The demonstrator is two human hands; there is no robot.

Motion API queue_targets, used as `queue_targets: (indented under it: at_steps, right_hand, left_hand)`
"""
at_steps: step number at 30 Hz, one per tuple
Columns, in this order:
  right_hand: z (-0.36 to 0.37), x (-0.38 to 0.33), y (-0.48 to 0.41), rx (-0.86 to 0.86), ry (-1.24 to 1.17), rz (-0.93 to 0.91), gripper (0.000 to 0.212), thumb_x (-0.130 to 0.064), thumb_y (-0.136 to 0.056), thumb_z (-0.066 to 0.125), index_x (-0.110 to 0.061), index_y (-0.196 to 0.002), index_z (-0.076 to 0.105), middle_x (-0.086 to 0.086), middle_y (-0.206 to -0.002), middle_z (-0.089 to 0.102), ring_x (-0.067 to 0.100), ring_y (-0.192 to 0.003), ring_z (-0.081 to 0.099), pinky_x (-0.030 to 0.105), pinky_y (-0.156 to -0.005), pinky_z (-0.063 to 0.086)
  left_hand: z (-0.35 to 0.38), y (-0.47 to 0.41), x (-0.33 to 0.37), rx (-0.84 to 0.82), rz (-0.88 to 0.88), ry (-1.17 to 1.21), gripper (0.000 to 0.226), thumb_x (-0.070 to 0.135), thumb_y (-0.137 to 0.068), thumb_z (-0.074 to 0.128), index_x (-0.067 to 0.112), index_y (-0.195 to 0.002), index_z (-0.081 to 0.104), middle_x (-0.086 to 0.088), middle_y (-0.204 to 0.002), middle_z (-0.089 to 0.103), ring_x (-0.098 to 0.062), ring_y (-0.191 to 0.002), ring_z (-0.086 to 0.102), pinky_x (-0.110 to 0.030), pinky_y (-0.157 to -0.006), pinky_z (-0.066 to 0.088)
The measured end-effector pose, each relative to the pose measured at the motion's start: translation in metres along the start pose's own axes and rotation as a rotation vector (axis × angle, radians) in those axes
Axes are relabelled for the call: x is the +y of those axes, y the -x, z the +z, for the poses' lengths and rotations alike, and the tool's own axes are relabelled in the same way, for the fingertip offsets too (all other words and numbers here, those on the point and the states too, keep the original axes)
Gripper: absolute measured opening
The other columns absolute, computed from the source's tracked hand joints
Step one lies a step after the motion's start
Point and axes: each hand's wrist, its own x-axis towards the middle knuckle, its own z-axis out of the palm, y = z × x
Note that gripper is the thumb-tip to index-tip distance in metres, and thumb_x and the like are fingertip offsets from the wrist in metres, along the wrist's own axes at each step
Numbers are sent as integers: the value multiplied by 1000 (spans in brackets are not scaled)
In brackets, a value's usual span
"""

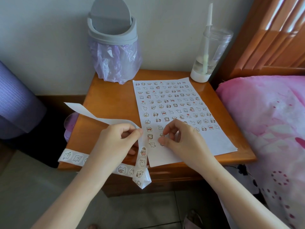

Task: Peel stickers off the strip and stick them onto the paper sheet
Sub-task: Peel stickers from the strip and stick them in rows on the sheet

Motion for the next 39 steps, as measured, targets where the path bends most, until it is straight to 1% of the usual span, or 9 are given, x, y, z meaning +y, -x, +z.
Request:
queue_targets:
  at_steps: [8, 12, 17, 20, 24, 29, 32, 35, 39]
  right_hand:
    - [-2, 4, 0, -28, -71, -3, 16, -34, -80, 69, -31, -86, 54, -13, -72, 53, 2, -56, 45, 12, -51, 34]
    - [-2, 7, -1, 3, -39, -19, 6, -25, -88, 61, -27, -91, 56, -10, -72, 51, 3, -55, 42, 13, -52, 32]
    - [-7, 2, -1, 47, -231, -14, 4, -19, -89, 60, -21, -92, 60, -9, -81, 58, -3, -55, 46, 8, -52, 38]
    - [-9, -10, 5, 85, -337, -86, 5, -24, -89, 59, -25, -93, 61, -12, -83, 64, -1, -69, 57, 15, -59, 47]
    - [-4, -28, 19, 2, -444, -184, 10, -32, -83, 64, -28, -92, 63, -13, -84, 69, 9, -80, 66, 26, -68, 55]
    - [3, -35, 24, -15, -568, -186, 15, -19, -79, 73, -20, -92, 67, -10, -84, 71, 8, -80, 67, 30, -76, 56]
    - [4, -34, 24, -3, -644, -152, 13, -12, -79, 72, -19, -90, 70, -6, -85, 72, 15, -80, 69, 41, -79, 57]
    - [5, -33, 24, 9, -639, -147, 13, -13, -80, 71, -19, -91, 71, -4, -84, 73, 15, -80, 69, 39, -78, 57]
    - [4, -32, 25, 29, -582, -170, 12, -13, -81, 70, -19, -91, 72, -7, -82, 72, 10, -77, 68, 24, -76, 56]
  left_hand:
    - [0, 0, 1, -2, -4, -15, 18, 34, -90, 55, 25, -79, 66, 17, -72, 67, 5, -60, 65, -5, -46, 47]
    - [0, 0, 1, 0, -6, -10, 19, 33, -90, 56, 24, -79, 67, 15, -72, 69, 4, -61, 66, -8, -49, 50]
    - [-10, 1, 7, -29, -18, 107, 18, 31, -90, 55, 25, -81, 70, 10, -73, 73, -8, -64, 70, -29, -63, 59]
    - [-17, 6, 16, -26, -6, 307, 18, 24, -90, 55, 21, -82, 71, 6, -73, 73, -10, -68, 70, -22, -56, 58]
    - [-17, 9, 20, -4, 34, 326, 14, 25, -89, 56, 20, -87, 69, 7, -74, 73, -9, -69, 71, -19, -54, 57]
    - [-15, 12, 22, 68, 89, 300, 15, 29, -89, 55, 23, -86, 68, 12, -76, 71, 3, -72, 68, -7, -49, 49]
    - [-15, 13, 24, 47, 49, 341, 20, 31, -88, 55, 18, -84, 68, 5, -72, 73, -10, -66, 72, -22, -57, 59]
    - [-16, 13, 26, -1, -5, 392, 31, 39, -87, 54, 13, -83, 70, -1, -73, 74, -16, -67, 73, -31, -64, 60]
    - [-15, 15, 27, -25, 21, 341, 23, 31, -87, 58, 13, -79, 71, 5, -69, 73, -3, -65, 70, -5, -51, 47]
